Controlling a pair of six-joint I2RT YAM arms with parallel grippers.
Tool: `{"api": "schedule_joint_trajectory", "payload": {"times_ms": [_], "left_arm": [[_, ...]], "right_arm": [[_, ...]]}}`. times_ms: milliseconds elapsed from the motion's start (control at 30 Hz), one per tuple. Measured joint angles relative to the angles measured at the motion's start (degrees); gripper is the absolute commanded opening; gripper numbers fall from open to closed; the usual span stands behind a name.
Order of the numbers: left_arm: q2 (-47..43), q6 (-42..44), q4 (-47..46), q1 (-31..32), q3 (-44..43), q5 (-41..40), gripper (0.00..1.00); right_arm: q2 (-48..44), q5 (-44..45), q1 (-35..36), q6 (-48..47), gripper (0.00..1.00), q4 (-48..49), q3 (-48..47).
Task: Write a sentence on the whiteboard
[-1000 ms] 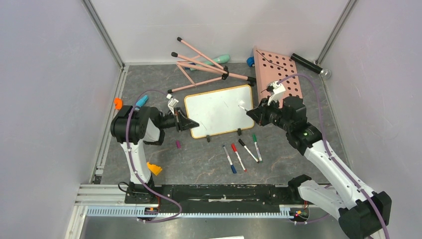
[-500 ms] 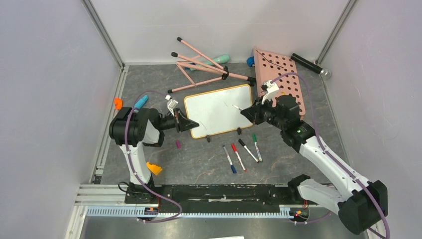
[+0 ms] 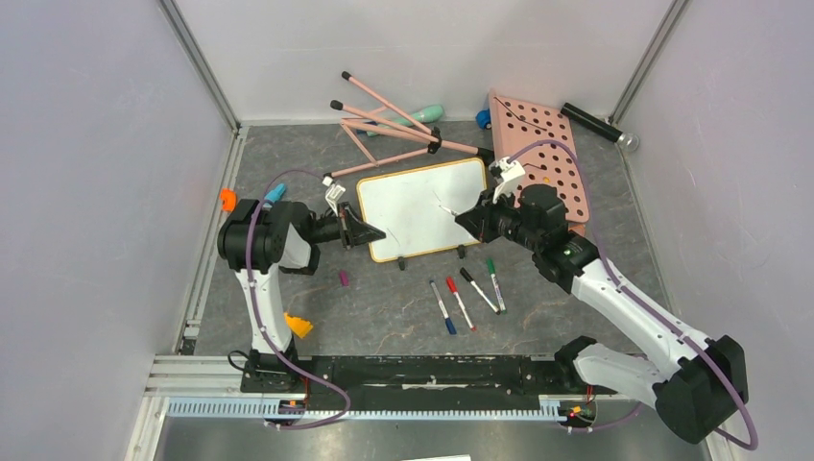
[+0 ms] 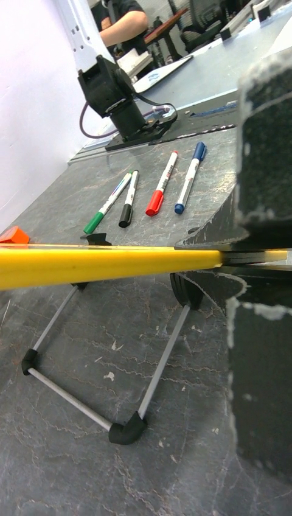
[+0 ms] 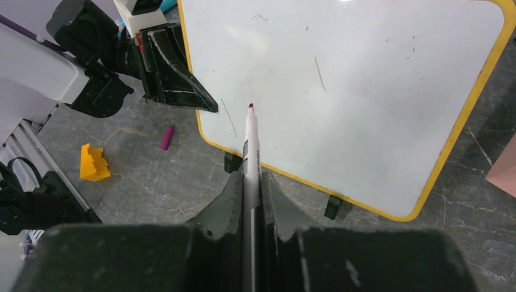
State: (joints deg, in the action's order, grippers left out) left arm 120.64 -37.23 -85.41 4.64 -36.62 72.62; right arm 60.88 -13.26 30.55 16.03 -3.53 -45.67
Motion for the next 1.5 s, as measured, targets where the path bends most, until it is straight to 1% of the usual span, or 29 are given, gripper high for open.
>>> {"api": "schedule_joint_trajectory", "payload": {"times_ms": [133,367,600,667,833,1100,1300,1500], "left_arm": [[-0.3,-0.9,-0.3,-0.1,1.1,-1.6,0.02],[-0.5,-1.0,-0.5,-0.1,1.6,-2.1,0.02],[-0.5,-1.4,-0.5,-0.1,1.7,-2.4,0.03],[-0.5,-1.5,-0.5,-0.1,1.8,-2.4,0.03],[-1.0,-1.4,-0.7,-0.1,2.9,-3.6,0.09],[-2.6,0.1,-1.2,0.3,5.3,-6.1,0.08],[-3.2,0.9,-1.2,0.6,5.9,-6.6,0.07],[-3.2,0.9,-1.2,0.6,5.9,-6.6,0.07]], "right_arm": [[0.3,1.3,1.7,-0.6,0.00,0.0,-0.8],[2.8,3.6,5.2,-0.6,0.00,0.0,-2.7],[8.0,4.4,9.7,0.1,0.00,2.4,-6.5],[10.1,4.4,10.8,0.3,0.00,3.1,-8.1],[17.1,6.6,13.5,1.1,0.00,3.3,-14.3],[26.4,15.0,17.7,1.0,0.00,-1.2,-25.9],[29.1,18.1,18.9,0.8,0.00,-2.6,-29.0],[32.3,19.2,18.8,0.2,0.00,-3.5,-31.2]]}}
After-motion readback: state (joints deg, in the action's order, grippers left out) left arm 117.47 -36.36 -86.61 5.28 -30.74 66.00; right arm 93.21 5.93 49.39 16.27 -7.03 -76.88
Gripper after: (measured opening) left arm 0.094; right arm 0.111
